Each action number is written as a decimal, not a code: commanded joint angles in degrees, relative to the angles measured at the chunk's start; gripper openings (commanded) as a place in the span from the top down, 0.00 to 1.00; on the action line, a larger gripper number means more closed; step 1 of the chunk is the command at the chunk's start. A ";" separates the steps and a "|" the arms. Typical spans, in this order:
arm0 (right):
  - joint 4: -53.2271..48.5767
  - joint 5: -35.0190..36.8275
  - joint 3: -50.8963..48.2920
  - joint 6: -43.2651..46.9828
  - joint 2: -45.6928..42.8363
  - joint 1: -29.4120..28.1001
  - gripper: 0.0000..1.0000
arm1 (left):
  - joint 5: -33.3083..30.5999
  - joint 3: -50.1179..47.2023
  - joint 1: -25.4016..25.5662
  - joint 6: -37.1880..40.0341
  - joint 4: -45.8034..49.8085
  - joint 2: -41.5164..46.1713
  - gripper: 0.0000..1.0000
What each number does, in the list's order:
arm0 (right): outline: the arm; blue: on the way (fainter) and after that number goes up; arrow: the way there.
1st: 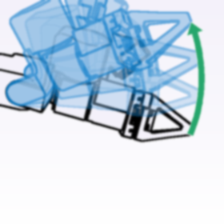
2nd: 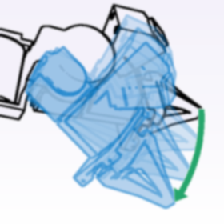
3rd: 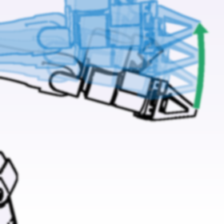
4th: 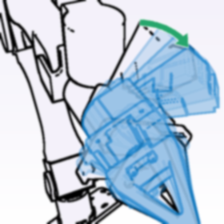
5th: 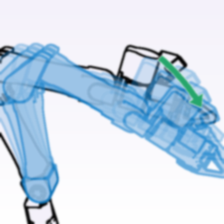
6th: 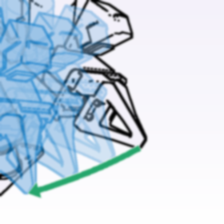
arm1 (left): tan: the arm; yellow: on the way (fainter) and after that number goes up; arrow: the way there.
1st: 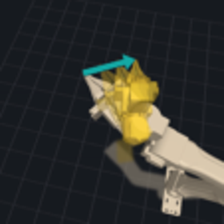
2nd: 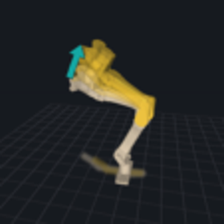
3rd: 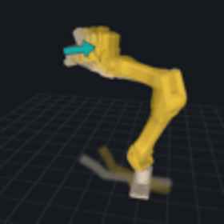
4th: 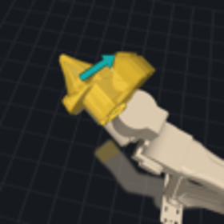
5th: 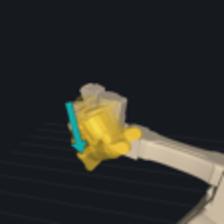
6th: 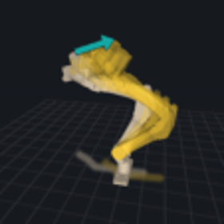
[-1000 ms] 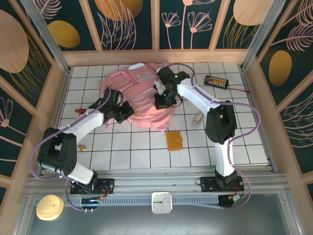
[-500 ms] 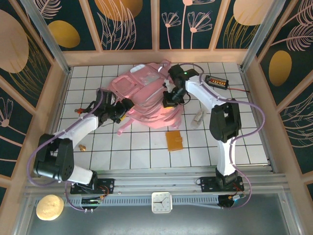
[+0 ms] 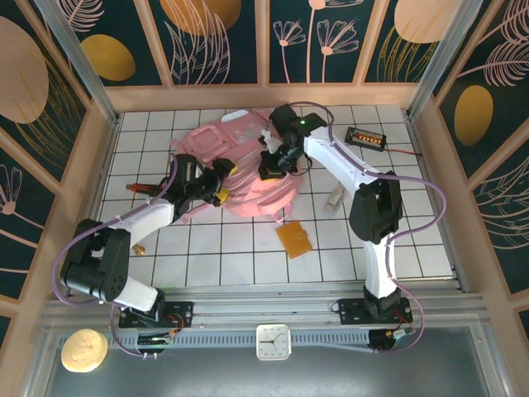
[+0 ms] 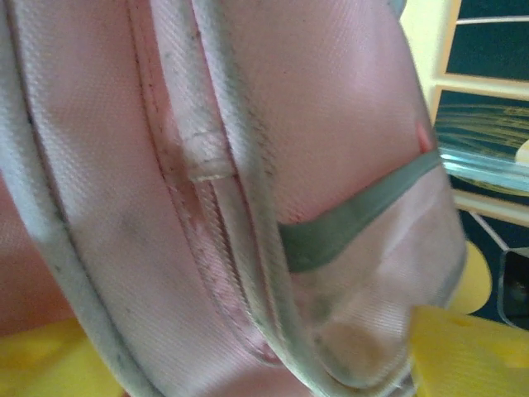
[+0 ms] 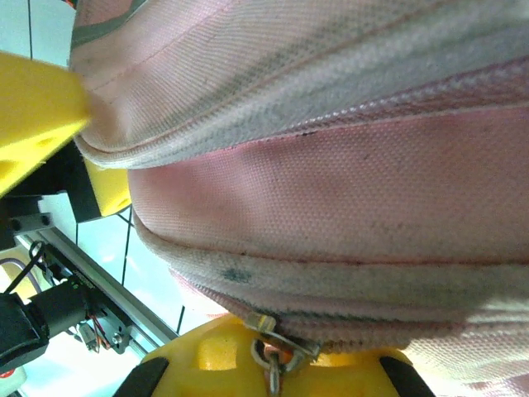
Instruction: Pack the student bag
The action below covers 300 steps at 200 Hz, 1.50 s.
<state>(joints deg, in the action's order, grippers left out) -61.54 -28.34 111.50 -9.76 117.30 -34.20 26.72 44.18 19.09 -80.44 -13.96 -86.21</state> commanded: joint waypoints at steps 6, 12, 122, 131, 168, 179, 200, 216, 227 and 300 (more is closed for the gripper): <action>-0.43 -2.60 1.99 -0.96 -0.48 -2.31 1.00 | 1.17 1.82 0.28 -2.52 -4.81 -2.31 0.57; -0.49 -2.52 1.54 -0.90 -0.57 -2.45 1.00 | 0.72 2.13 0.31 -2.34 -4.51 -2.58 0.77; 1.73 0.64 -14.25 5.31 -5.72 8.55 1.00 | -8.74 21.13 -7.14 48.66 35.99 -5.25 1.00; 2.09 0.74 -14.01 5.94 -5.72 8.99 1.00 | -8.36 21.91 -7.14 49.45 36.23 -5.67 1.00; 3.34 0.02 -13.77 6.93 -6.54 11.47 1.00 | -8.96 25.38 -7.38 54.22 39.01 -6.09 1.00; 3.38 0.39 -14.05 7.09 -6.60 11.84 1.00 | -8.60 26.41 -7.49 55.93 40.03 -6.49 1.00; 4.54 0.41 -15.39 7.47 -6.82 11.97 1.00 | -7.40 26.94 -7.62 58.67 40.23 -6.32 1.00; 4.94 2.08 -15.48 7.81 -6.78 12.17 1.00 | -8.26 28.04 -8.33 61.26 42.04 -6.99 1.00; 5.18 3.62 -15.35 8.00 -6.96 12.79 1.00 | -8.43 28.14 -9.32 62.48 42.24 -7.25 1.00; 9.74 0.18 -17.20 12.38 -7.26 10.55 1.00 | -9.22 37.11 -13.46 68.20 46.09 -15.56 1.00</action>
<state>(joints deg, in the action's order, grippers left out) -50.52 -33.45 95.11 -0.54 112.88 -24.18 28.03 76.38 10.04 -19.62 30.00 -98.39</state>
